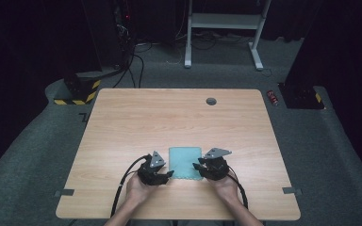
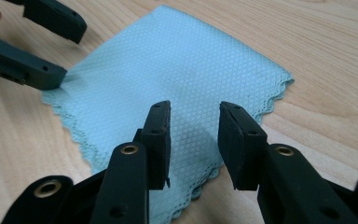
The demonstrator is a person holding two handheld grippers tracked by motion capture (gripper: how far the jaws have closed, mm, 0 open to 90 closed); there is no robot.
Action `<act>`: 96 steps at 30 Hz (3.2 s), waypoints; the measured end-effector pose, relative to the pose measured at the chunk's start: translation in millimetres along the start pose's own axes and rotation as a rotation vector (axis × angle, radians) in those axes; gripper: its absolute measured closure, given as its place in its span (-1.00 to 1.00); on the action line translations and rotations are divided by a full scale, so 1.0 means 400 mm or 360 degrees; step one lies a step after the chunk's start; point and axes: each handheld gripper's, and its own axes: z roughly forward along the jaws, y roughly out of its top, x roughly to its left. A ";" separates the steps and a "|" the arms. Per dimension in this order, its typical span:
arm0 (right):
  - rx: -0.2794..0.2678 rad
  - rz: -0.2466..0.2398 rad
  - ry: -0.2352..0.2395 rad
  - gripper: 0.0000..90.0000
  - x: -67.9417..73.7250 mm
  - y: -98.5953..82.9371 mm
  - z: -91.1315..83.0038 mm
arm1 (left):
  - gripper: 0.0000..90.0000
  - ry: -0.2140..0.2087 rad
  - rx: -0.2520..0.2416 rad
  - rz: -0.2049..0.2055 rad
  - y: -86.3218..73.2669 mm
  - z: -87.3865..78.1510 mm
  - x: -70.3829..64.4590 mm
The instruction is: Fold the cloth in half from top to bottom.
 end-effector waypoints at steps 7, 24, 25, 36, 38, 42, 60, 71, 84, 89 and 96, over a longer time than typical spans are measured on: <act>-0.0063 0.0028 -0.0011 0.35 -0.010 -0.015 -0.048 | -0.01 -0.0060 -0.0102 -0.0135 -0.010 -0.030 0.015; -0.0213 0.0161 -0.0128 0.33 -0.073 -0.042 -0.150 | -0.11 0.0016 -0.0294 -0.0333 -0.036 -0.111 0.078; -0.0219 0.0163 -0.0132 0.33 -0.075 -0.043 -0.154 | -0.11 0.0022 -0.0303 -0.0346 -0.040 -0.114 0.081; -0.0231 0.0226 -0.0185 0.28 -0.095 -0.070 -0.177 | -0.11 0.0096 -0.0317 -0.0440 -0.080 -0.135 0.118; -0.0230 0.0241 -0.0197 0.29 -0.100 -0.079 -0.181 | -0.12 0.0111 -0.0314 -0.0448 -0.087 -0.136 0.123; -0.0208 0.0256 -0.0224 0.27 -0.107 -0.095 -0.186 | -0.12 0.0141 -0.0299 -0.0474 -0.101 -0.134 0.131; -0.0083 0.0288 -0.0364 0.26 -0.135 -0.147 -0.180 | -0.13 0.0282 -0.0164 -0.0471 -0.135 -0.100 0.150; -0.0003 0.0269 -0.0411 0.22 -0.141 -0.155 -0.166 | -0.14 0.0345 -0.0127 -0.0453 -0.140 -0.096 0.151; 0.0016 0.0234 -0.0440 0.05 -0.134 -0.153 -0.162 | -0.28 0.0400 -0.0092 -0.0428 -0.135 -0.090 0.143; 0.0017 0.0234 -0.0439 0.04 -0.134 -0.153 -0.161 | -0.29 0.0400 -0.0091 -0.0428 -0.135 -0.090 0.142; 0.0018 0.0234 -0.0440 0.03 -0.133 -0.153 -0.161 | -0.29 0.0399 -0.0092 -0.0430 -0.135 -0.090 0.142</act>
